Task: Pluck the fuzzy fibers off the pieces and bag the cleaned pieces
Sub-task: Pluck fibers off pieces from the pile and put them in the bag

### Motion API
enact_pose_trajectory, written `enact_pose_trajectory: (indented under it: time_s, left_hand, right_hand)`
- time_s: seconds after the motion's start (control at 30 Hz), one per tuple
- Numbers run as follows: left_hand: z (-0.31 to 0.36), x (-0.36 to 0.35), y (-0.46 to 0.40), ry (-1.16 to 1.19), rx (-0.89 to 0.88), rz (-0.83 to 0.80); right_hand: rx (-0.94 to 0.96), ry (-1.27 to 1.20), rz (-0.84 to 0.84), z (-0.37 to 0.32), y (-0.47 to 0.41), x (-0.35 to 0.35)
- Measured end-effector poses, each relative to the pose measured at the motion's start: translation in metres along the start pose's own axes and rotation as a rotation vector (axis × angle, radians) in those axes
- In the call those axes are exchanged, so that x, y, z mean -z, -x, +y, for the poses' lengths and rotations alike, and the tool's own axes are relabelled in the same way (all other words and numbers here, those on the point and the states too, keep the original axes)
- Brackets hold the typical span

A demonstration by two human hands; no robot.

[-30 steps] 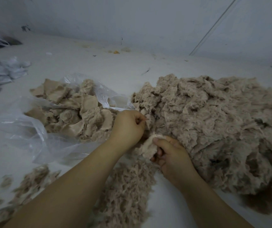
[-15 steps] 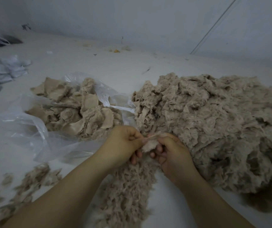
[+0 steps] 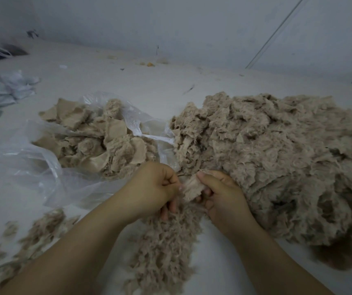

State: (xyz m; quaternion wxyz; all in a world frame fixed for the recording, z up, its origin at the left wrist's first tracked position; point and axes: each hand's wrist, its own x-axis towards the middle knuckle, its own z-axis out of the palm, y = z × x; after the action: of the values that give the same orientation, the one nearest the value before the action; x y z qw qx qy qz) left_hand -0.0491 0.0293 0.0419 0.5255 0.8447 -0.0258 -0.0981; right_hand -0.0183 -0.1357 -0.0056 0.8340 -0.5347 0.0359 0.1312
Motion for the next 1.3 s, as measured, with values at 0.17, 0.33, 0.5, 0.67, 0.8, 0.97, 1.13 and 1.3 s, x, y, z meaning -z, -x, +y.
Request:
enact_pose_trajectory:
  time_s: [0.17,0.33,0.5,0.67,0.8,0.97,1.13,1.3]
  left_hand:
    - [-0.003,0.011,0.007,-0.087,0.009,-0.171]
    - [0.003,0.019,0.016,-0.161,-0.065,-0.313]
    - [0.01,-0.001,-0.004,-0.004,-0.074,0.154]
    - [0.011,-0.018,-0.017,0.033,-0.104,0.189]
    - [0.006,-0.02,-0.021,0.246,-0.047,0.312]
    - [0.001,-0.023,-0.02,0.259,-0.087,0.316]
    - [0.0,-0.027,-0.022,0.151,-0.145,0.307]
    - [-0.008,-0.025,-0.023,0.214,-0.11,0.389]
  right_hand:
    - [-0.02,-0.091,0.069,-0.001,0.0,-0.001]
    - [0.013,-0.042,0.053,0.002,-0.001,0.002]
    - [0.039,0.012,-0.091,0.003,0.0,0.007]
    - [0.027,0.011,-0.137,0.003,0.0,0.008]
    - [0.006,0.076,-0.128,0.003,-0.001,0.01]
    - [-0.035,-0.062,-0.115,0.001,-0.004,0.009]
    - [0.019,0.092,-0.171,0.001,-0.001,0.008]
    - [0.022,0.101,-0.135,0.001,-0.001,0.005]
